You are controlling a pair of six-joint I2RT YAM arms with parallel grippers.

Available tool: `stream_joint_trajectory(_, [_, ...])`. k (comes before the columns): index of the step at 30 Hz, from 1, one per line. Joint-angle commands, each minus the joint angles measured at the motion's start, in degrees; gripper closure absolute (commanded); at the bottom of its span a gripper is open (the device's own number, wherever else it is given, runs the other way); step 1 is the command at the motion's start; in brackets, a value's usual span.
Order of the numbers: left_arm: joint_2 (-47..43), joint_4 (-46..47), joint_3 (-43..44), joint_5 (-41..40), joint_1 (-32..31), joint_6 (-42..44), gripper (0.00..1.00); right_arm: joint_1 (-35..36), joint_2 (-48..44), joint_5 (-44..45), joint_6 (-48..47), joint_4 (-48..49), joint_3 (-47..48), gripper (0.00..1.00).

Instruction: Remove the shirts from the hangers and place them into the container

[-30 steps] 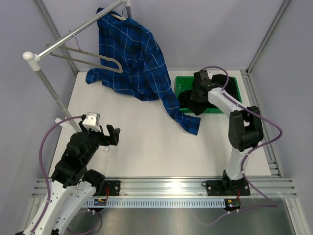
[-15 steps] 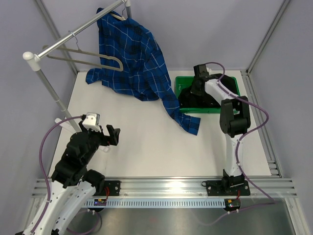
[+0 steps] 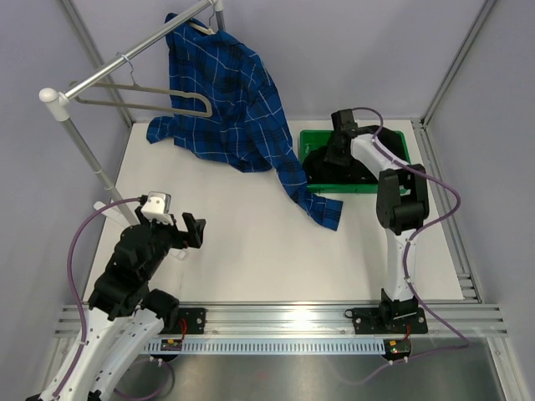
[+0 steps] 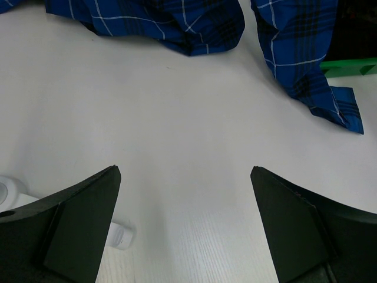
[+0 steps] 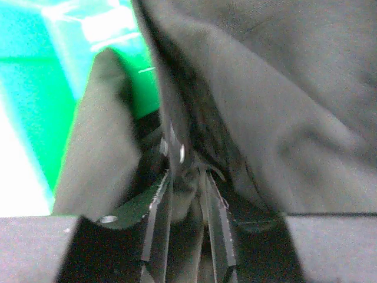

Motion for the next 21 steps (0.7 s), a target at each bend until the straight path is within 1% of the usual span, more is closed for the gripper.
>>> stream_joint_trajectory(1, [0.5,2.4,-0.1,0.4,0.2,-0.3,0.01,-0.1,-12.4,-1.8,-2.7,1.6,-0.6,0.61])
stream_joint_trajectory(3, [0.6,2.4,-0.1,0.4,0.1,-0.4,0.01,0.0,-14.9,-3.8,-3.1,2.3,-2.1,0.59])
stream_joint_trajectory(7, [0.6,2.4,-0.1,0.3,0.2,-0.3,0.01,1.1,-20.7,-5.9,-3.4,3.9,-4.4,0.58])
stream_joint_trajectory(11, [0.6,2.4,-0.1,0.3,0.2,-0.3,0.01,3.2,-22.8,-11.1,-2.8,6.5,-6.3,0.57])
stream_joint_trajectory(14, [0.6,2.4,-0.1,0.3,0.2,-0.3,0.01,4.8,-22.0,-14.2,-1.2,8.6,-6.0,0.57])
stream_joint_trajectory(21, [0.4,2.2,-0.2,-0.1,0.2,-0.3,0.01,5.1,-14.3,-21.3,3.6,12.2,-2.5,0.58])
